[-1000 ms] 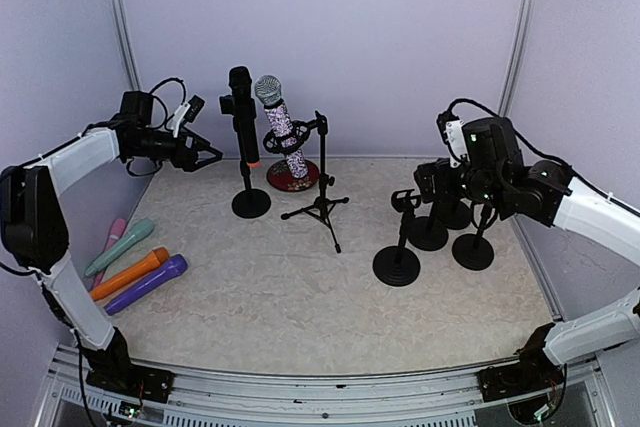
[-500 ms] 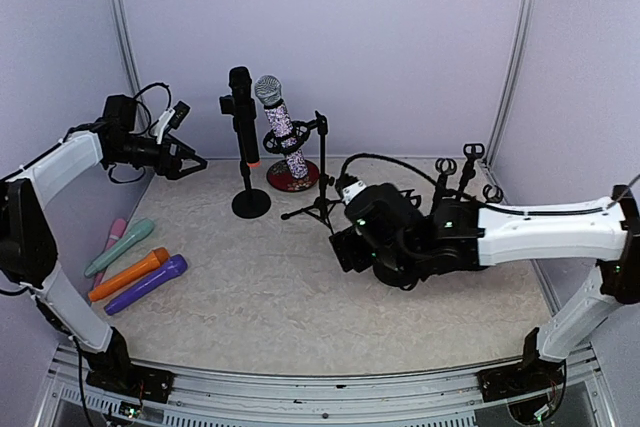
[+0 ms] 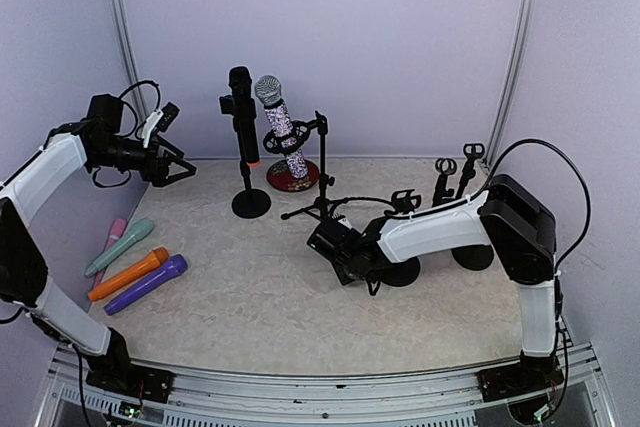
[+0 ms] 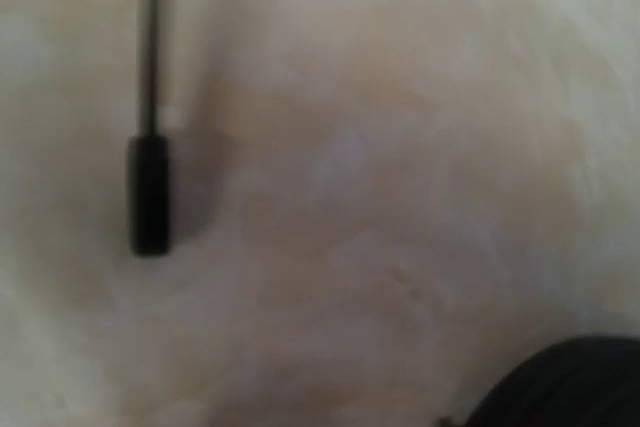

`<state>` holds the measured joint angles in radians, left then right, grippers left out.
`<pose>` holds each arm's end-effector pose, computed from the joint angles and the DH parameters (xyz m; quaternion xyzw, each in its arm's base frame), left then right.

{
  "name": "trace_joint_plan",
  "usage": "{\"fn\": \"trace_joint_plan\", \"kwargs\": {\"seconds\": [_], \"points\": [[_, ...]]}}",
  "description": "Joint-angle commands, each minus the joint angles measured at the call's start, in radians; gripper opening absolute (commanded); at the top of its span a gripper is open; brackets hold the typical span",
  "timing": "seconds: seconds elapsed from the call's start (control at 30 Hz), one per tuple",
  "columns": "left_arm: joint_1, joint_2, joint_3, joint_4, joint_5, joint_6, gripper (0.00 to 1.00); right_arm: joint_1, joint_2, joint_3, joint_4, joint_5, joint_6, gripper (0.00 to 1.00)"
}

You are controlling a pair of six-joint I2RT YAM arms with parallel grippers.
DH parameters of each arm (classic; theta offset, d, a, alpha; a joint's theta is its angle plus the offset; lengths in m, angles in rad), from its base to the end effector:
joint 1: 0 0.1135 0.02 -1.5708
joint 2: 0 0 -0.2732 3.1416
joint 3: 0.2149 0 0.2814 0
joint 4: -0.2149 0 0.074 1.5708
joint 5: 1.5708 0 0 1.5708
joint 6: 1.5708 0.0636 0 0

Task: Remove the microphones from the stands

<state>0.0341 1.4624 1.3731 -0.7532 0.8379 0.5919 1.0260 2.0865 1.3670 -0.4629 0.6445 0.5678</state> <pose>0.3486 -0.0354 0.3334 0.3743 0.7807 -0.2615 0.4266 0.2650 0.3636 0.0996 -0.1518 0.9203 -0.0863 0.3502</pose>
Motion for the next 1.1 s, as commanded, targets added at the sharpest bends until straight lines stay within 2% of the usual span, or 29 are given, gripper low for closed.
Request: {"fn": "trace_joint_plan", "kwargs": {"seconds": [0.0,0.07,0.17,0.43,0.63,0.7,0.8,0.87,0.97,1.07], "points": [[0.005,-0.029,-0.002,-0.037,-0.003,0.029,0.93,-0.02,0.014,-0.045,-0.037,0.014,0.041,0.39],[0.003,-0.034,-0.001,-0.036,-0.011,0.035,0.93,-0.036,-0.004,-0.104,-0.033,0.008,0.054,0.31],[0.003,-0.033,0.005,-0.039,-0.013,0.032,0.93,-0.065,-0.041,-0.197,-0.037,-0.015,0.085,0.27],[-0.009,-0.001,0.043,-0.052,-0.022,0.032,0.93,-0.144,-0.221,-0.478,0.033,-0.073,0.202,0.24],[-0.028,0.033,0.036,-0.021,-0.018,0.014,0.93,-0.164,-0.313,-0.472,-0.009,-0.036,0.198,0.26],[-0.039,0.057,0.04,0.013,-0.021,0.004,0.92,-0.156,-0.375,-0.461,0.016,-0.048,0.17,0.32],[-0.053,0.112,0.073,0.078,-0.024,-0.039,0.91,-0.103,-0.465,-0.438,0.119,-0.075,0.073,0.48],[-0.065,0.164,0.119,0.113,-0.016,-0.072,0.88,-0.067,-0.475,-0.398,0.195,-0.112,0.004,0.61],[-0.091,0.251,0.189,0.155,-0.019,-0.102,0.86,-0.029,-0.443,-0.288,0.173,-0.132,-0.028,0.74],[-0.109,0.337,0.258,0.185,-0.022,-0.097,0.84,0.0,-0.457,-0.245,0.214,-0.165,-0.056,0.78]]}}
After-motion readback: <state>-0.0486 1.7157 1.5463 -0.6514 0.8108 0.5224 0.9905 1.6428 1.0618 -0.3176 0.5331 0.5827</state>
